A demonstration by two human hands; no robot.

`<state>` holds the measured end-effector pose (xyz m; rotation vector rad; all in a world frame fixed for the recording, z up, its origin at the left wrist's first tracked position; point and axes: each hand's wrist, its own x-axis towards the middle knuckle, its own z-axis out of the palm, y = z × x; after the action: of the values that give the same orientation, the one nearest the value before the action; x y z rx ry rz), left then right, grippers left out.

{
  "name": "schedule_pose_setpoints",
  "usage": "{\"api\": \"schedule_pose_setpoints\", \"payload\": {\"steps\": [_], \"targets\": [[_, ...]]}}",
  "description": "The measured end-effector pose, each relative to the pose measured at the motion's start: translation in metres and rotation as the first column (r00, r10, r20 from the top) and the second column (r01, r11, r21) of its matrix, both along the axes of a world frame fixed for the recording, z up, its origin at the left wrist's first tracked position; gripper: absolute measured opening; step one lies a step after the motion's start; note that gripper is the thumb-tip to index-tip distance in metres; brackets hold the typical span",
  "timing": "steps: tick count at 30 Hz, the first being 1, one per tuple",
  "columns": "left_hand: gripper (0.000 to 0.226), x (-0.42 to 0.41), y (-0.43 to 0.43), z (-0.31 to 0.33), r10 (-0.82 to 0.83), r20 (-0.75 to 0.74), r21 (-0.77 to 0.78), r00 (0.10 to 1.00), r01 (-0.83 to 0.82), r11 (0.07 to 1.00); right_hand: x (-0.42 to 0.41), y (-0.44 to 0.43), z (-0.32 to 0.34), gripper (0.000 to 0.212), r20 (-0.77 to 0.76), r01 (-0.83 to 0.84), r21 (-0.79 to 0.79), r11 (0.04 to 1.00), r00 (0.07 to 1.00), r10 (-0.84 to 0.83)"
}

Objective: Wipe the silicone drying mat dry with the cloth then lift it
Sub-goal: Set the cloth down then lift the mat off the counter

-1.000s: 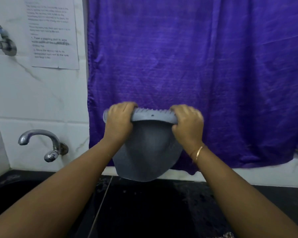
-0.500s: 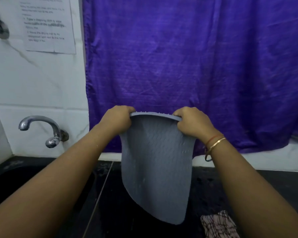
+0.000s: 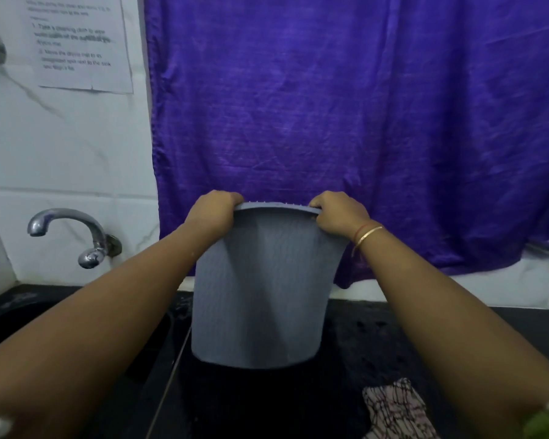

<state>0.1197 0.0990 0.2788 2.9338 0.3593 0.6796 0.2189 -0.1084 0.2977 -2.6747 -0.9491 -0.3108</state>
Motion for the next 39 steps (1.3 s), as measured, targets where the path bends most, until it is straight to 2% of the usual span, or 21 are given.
{"api": "schedule_pose_setpoints", "payload": {"steps": [3, 5, 7, 9, 11, 14, 17, 20, 23, 27, 32, 36, 39], "targets": [[0.033, -0.003, 0.005, -0.004, -0.038, 0.157, 0.064, 0.987, 0.028, 0.998, -0.003, -0.001, -0.002, 0.039, 0.16, 0.018, 0.056, 0.998, 0.987, -0.027], [0.036, -0.01, 0.004, -0.013, -0.068, 0.22, 0.075, 0.973, 0.053, 0.996, -0.009, -0.005, -0.012, 0.037, 0.237, -0.002, 0.086, 0.996, 0.971, -0.018], [0.037, -0.021, 0.003, -0.029, -0.087, 0.219, 0.053, 0.972, 0.077, 0.996, -0.018, -0.012, -0.035, 0.034, 0.293, -0.036, 0.082, 0.996, 0.956, 0.011], [0.038, -0.035, 0.001, -0.057, -0.13, 0.114, 0.05, 0.985, 0.125, 0.991, -0.03, -0.019, -0.073, 0.029, 0.321, -0.06, 0.024, 0.998, 0.946, 0.049], [0.037, -0.053, -0.001, -0.099, -0.21, -0.055, 0.015, 0.976, 0.211, 0.977, -0.046, -0.028, -0.121, 0.027, 0.264, -0.081, -0.061, 0.995, 0.96, 0.094], [0.045, -0.086, -0.009, -0.173, -0.262, -0.292, -0.105, 0.92, 0.242, 0.965, -0.073, -0.04, -0.195, 0.033, 0.005, -0.119, -0.149, 0.982, 0.993, 0.121], [0.049, -0.118, -0.02, -0.235, -0.321, -0.462, -0.204, 0.827, 0.254, 0.946, -0.103, -0.05, -0.253, 0.042, -0.205, -0.133, -0.212, 0.968, 0.975, 0.089], [0.053, -0.147, -0.034, -0.274, -0.401, -0.564, -0.296, 0.722, 0.276, 0.914, -0.13, -0.066, -0.292, 0.044, -0.318, -0.14, -0.196, 0.97, 0.945, 0.073], [0.063, -0.169, -0.047, -0.298, -0.34, -0.627, -0.276, 0.701, 0.208, 0.938, -0.155, -0.085, -0.319, 0.048, -0.44, -0.185, -0.145, 0.972, 0.892, 0.104], [0.073, -0.189, -0.064, -0.313, -0.277, -0.686, -0.224, 0.673, 0.166, 0.96, -0.178, -0.101, -0.332, 0.056, -0.454, -0.218, -0.154, 0.964, 0.882, 0.127], [0.079, -0.213, -0.068, -0.323, -0.272, -0.655, -0.22, 0.705, 0.167, 0.961, -0.196, -0.111, -0.332, 0.057, -0.455, -0.229, -0.156, 0.961, 0.88, 0.136], [0.074, -0.227, -0.073, -0.322, -0.289, -0.635, -0.246, 0.716, 0.167, 0.955, -0.207, -0.116, -0.333, 0.053, -0.48, -0.219, -0.136, 0.966, 0.868, 0.129], [0.067, -0.233, -0.07, -0.321, -0.346, -0.662, -0.291, 0.665, 0.197, 0.936, -0.214, -0.122, -0.335, 0.05, -0.433, -0.188, -0.113, 0.976, 0.893, 0.122]]}}
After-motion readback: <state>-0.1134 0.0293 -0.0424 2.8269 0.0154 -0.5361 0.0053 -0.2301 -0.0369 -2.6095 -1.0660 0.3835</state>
